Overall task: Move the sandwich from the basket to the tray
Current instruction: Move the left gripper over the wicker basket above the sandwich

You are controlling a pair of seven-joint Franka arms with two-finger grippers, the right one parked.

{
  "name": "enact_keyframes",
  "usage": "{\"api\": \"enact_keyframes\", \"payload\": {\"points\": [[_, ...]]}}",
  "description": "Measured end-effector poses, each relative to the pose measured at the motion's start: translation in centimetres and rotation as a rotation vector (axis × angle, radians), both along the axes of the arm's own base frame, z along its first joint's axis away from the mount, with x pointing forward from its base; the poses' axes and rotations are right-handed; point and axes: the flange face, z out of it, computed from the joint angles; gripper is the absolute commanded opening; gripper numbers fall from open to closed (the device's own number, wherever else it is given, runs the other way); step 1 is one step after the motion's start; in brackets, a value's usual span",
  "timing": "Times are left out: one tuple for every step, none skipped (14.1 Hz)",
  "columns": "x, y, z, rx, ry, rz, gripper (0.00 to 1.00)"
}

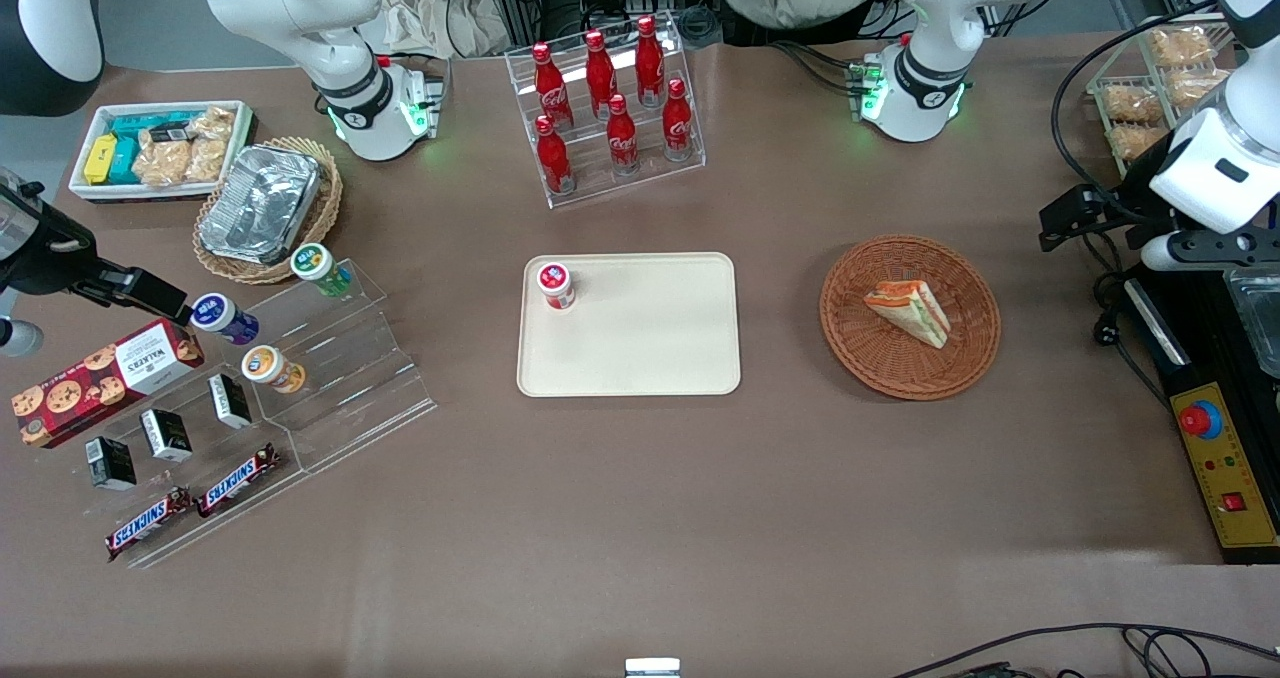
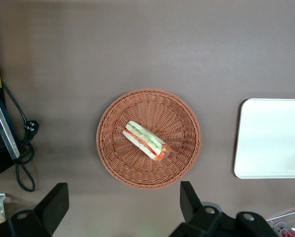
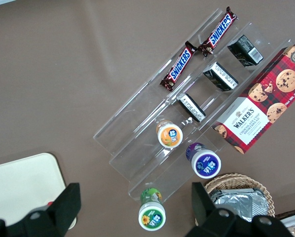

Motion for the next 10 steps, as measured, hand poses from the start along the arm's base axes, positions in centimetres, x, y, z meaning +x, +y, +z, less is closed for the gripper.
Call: {"api": "enact_keyframes", "payload": {"points": [[0.0,0.0,0.0,0.001,0.0,0.0,1.0],[0.0,0.0,0.0,0.002,0.0,0.0,1.0],[0.0,0.0,0.0,0.002,0.0,-0.001,1.0],[0.0,0.0,0.0,0.002,0.0,-0.001,1.0],[0.0,0.0,0.0,0.004,0.0,-0.001,1.0],[0.0,0.0,0.0,0.01,0.0,-0.002,1.0],[0.0,0.1,-0.1,0.023,0.003,-0.004,1.0],[-0.1,0.1,-0.5,0.033,0.014,-0.007,1.0],[-0.2,0.0,-1.0,0.036,0.032,-0.009,1.0],[-0.5,0.0,-1.6,0.037,0.054,-0.011,1.0]]}}
